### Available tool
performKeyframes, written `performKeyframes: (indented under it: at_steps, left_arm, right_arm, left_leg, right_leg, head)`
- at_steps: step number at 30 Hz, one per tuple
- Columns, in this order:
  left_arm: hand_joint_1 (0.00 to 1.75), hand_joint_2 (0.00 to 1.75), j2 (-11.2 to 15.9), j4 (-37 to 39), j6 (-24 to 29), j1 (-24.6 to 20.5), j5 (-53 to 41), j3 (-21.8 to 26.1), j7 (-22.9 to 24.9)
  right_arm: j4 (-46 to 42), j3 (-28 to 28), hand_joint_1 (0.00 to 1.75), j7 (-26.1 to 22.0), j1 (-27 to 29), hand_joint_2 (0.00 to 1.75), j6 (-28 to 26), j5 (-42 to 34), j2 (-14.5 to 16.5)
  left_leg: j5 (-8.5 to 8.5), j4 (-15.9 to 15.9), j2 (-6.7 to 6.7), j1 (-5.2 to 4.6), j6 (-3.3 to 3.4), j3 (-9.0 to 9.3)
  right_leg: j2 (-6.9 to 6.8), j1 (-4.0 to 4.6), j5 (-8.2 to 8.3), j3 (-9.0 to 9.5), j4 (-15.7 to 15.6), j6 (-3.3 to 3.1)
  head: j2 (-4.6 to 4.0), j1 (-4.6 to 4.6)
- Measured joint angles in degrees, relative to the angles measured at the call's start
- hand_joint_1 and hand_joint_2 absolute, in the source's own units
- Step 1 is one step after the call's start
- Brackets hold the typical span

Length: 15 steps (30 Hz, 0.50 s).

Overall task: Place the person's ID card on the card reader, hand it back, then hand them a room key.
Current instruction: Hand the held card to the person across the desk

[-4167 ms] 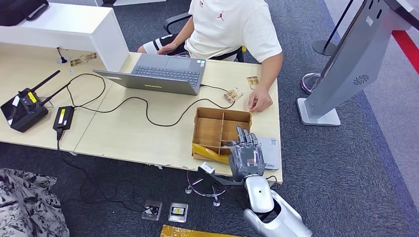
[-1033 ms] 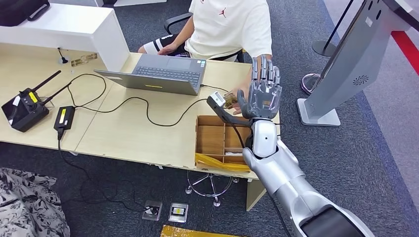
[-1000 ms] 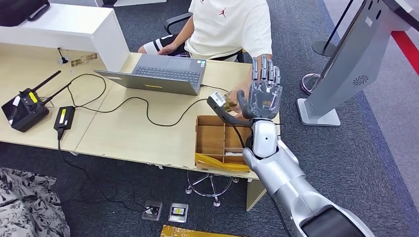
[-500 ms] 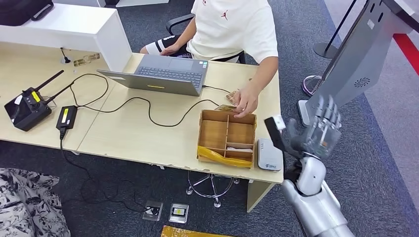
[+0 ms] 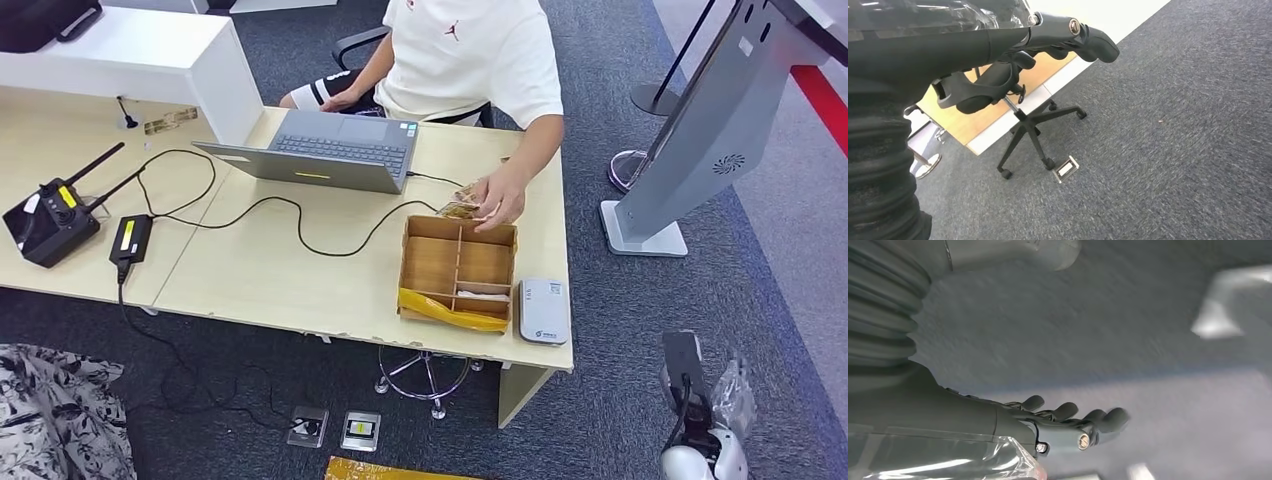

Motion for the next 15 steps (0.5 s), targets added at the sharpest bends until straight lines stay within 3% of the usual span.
performKeyframes:
  at_steps: [5, 9, 10, 14, 15]
  left_arm:
    - [0.0, 1.75, -0.57, -0.62, -0.01, -0.14, 0.09, -0.01, -1.05]
    - [0.0, 1.75, -0.68, -0.7, 0.0, -0.34, 0.74, 0.0, -1.45]
    - [0.0, 1.75, -0.77, -0.7, 0.0, -0.37, 0.91, 0.01, -1.26]
    - [0.0, 1.75, -1.26, -0.8, 0.0, -0.47, 2.2, 0.02, -0.56]
    - [0.0, 1.75, -1.38, -0.86, 0.0, -0.48, 2.52, 0.02, -0.55]
  right_arm:
    - [15.56, -1.29, 0.0, 0.37, 3.07, 1.75, 7.36, -8.73, 5.93]
    - [22.5, -3.49, 0.0, -0.99, 3.96, 0.0, 10.84, -13.75, 9.63]
    - [24.01, -3.95, 0.0, -1.62, 3.98, 0.0, 11.16, -13.87, 10.41]
    - [28.41, -4.51, 0.0, -3.29, 3.62, 1.75, 11.13, -12.33, 12.8]
    - [29.04, -4.57, 0.0, -3.58, 3.42, 1.75, 10.95, -12.09, 13.19]
  left_leg:
    - [-0.01, 0.0, -0.21, 0.03, -0.02, -0.16]
    - [-0.03, -0.02, -0.09, 0.03, -0.04, -0.15]
    - [-0.03, -0.02, -0.08, 0.03, -0.04, -0.15]
    - [-0.02, -0.02, -0.07, -0.03, -0.02, -0.14]
    - [-0.01, -0.02, -0.08, -0.05, 0.0, -0.14]
  right_leg:
    - [-0.23, 0.04, -0.1, -0.03, 0.03, 0.02]
    - [-0.08, 0.04, -0.1, -0.06, 0.03, 0.01]
    - [-0.07, 0.04, -0.1, -0.06, 0.03, 0.01]
    - [-0.03, -0.01, -0.09, -0.03, 0.02, 0.03]
    - [-0.02, -0.04, -0.08, -0.03, 0.02, 0.05]
  head:
    - [0.0, -0.03]
    - [0.0, -0.02]
    - [0.0, 0.0]
    - [0.0, -0.01]
    - [0.0, 0.01]
